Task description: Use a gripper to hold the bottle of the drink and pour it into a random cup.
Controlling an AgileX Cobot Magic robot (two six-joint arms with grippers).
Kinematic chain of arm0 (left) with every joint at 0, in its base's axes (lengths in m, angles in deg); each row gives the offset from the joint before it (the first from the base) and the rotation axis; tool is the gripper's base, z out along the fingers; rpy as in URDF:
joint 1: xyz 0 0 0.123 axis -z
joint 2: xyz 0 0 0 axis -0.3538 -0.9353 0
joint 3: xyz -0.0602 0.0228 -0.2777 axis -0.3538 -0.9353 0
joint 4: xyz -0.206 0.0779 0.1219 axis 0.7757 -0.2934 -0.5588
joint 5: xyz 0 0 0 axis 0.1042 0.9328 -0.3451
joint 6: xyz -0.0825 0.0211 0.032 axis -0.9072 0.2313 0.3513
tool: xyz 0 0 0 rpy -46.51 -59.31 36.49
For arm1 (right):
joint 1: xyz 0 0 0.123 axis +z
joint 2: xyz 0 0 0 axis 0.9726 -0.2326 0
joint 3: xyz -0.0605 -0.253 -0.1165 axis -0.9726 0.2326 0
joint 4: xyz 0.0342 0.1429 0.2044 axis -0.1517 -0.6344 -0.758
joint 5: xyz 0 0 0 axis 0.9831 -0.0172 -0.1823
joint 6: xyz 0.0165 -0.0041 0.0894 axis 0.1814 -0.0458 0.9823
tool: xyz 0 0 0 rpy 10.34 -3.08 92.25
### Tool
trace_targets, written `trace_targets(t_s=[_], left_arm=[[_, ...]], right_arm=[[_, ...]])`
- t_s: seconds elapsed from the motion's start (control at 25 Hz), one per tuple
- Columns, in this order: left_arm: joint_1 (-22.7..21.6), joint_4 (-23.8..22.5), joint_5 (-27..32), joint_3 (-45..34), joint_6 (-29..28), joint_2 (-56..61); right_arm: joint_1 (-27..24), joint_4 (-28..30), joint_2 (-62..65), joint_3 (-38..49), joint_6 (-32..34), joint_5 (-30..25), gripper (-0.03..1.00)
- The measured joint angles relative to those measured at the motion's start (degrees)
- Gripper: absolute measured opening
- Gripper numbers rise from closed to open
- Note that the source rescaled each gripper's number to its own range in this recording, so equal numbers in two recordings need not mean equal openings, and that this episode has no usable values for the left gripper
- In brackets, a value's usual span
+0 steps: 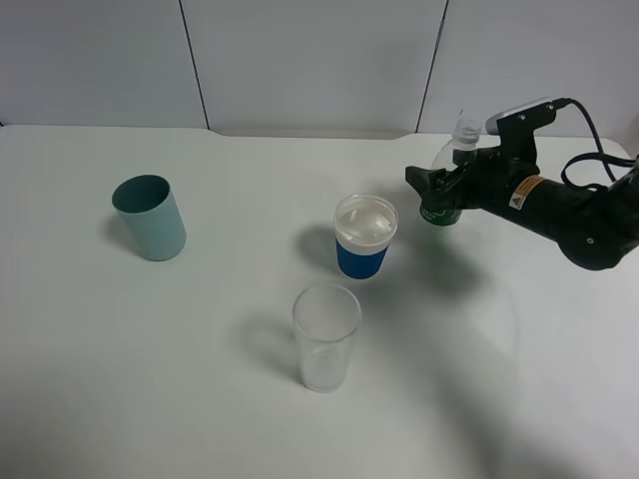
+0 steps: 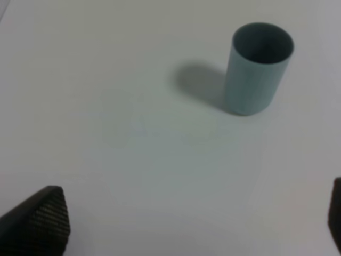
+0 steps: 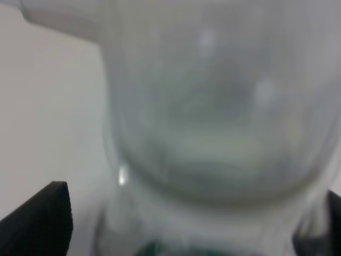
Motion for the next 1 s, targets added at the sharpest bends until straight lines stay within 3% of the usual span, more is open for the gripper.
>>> trace_targets(t_s=[0.52, 0.88, 1.0], left_arm=[[0.0, 0.0, 0.0, 0.0, 0.0, 0.0], [0.0, 0.0, 0.0, 0.0, 0.0, 0.0], [0.0, 0.0, 0.0, 0.0, 0.0, 0.0]], right_arm=[[0.0, 1.4, 13.1, 0.1, 10.0, -10.3, 0.77], [0.0, 0.6, 26.1, 0.2, 10.7, -19.6, 0.77], [0.0, -1.2, 31.9, 0.2, 9.9, -25.1, 0.77]])
